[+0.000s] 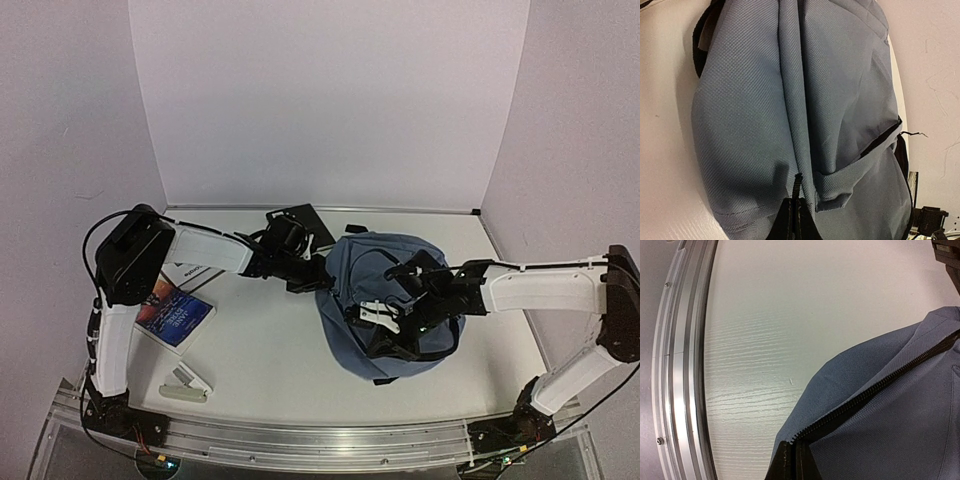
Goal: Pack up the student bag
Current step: Unzip the student bag at the center of the board.
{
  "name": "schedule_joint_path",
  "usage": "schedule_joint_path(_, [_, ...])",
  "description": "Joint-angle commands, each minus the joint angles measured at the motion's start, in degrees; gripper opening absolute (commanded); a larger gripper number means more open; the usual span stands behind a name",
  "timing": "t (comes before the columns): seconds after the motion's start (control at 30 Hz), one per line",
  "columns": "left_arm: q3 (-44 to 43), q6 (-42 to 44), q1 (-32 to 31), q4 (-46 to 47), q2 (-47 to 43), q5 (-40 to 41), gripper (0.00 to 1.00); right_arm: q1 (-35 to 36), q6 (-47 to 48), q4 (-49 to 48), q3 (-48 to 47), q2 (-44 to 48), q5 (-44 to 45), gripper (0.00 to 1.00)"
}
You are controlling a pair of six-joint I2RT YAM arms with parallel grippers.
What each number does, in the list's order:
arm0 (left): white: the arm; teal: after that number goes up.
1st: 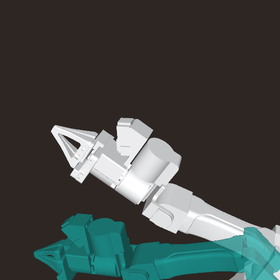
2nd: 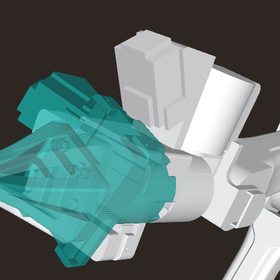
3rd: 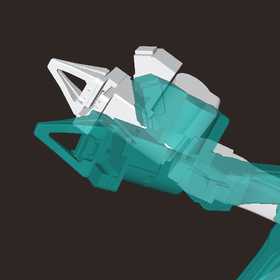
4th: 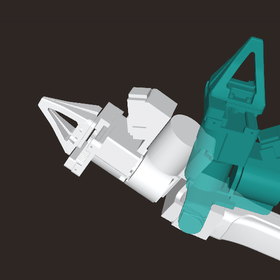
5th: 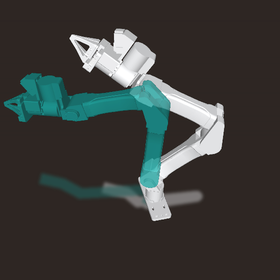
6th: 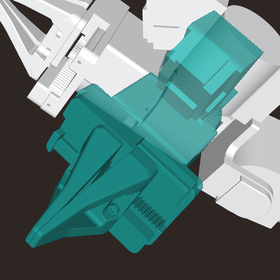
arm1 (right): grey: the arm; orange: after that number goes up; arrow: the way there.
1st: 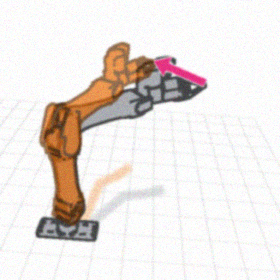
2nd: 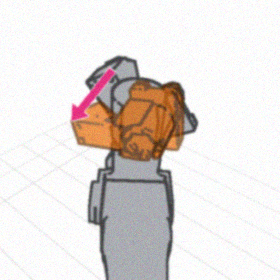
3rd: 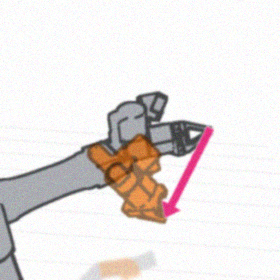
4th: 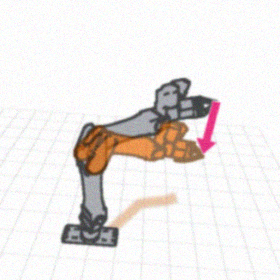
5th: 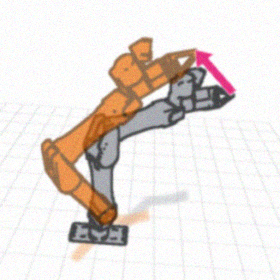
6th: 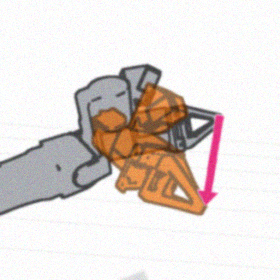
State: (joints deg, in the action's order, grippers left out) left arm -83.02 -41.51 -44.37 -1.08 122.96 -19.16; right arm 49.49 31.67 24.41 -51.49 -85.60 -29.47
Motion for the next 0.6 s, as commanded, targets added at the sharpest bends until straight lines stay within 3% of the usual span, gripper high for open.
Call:
schedule_joint_path(0.0, [-7.55, 3.3, 5.25, 2.51, 2.87, 4.94, 0.0, 3.24, 0.76, 9.23, 0.17, -0.64, -6.34, 0.0])
schedule_joint_path(0.23, [-17.15, 6.19, 5.59, -4.32, 6.19, 1.1, 0.0, 3.45, -8.71, 1.13, -9.54, -7.75, -4.04, 0.0])
schedule_joint_path(0.3, [-17.31, 6.91, 6.07, -6.91, 4.66, 0.98, 0.05, 3.47, -12.16, 0.63, -14.45, -10.36, -1.94, 0.0])
schedule_joint_path(0.33, [-16.84, 7.09, 6.41, -8.25, 3.32, 1.11, 0.1, 3.43, -13.42, 0.63, -16.48, -11.71, -0.86, 0.0])
schedule_joint_path(0.4, [-12.92, 6.68, 7.38, -8.61, -1.2, 1.67, 0.3, 2.83, -16.05, 0.4, -20.36, -13.57, 1.14, 0.1])
schedule_joint_path(0.5, [-5.16, 6.19, 8.31, -7.67, -8.6, 3.97, 0.65, -0.7, -19.66, 0.46, -24.72, -15.1, 0.69, 0.32])
schedule_joint_path(0.57, [-1.93, 6.02, 8.33, -8.38, -13.14, 5.54, 0.72, -3.23, -20.32, 0.52, -25.98, -14.84, -1.04, 0.55])
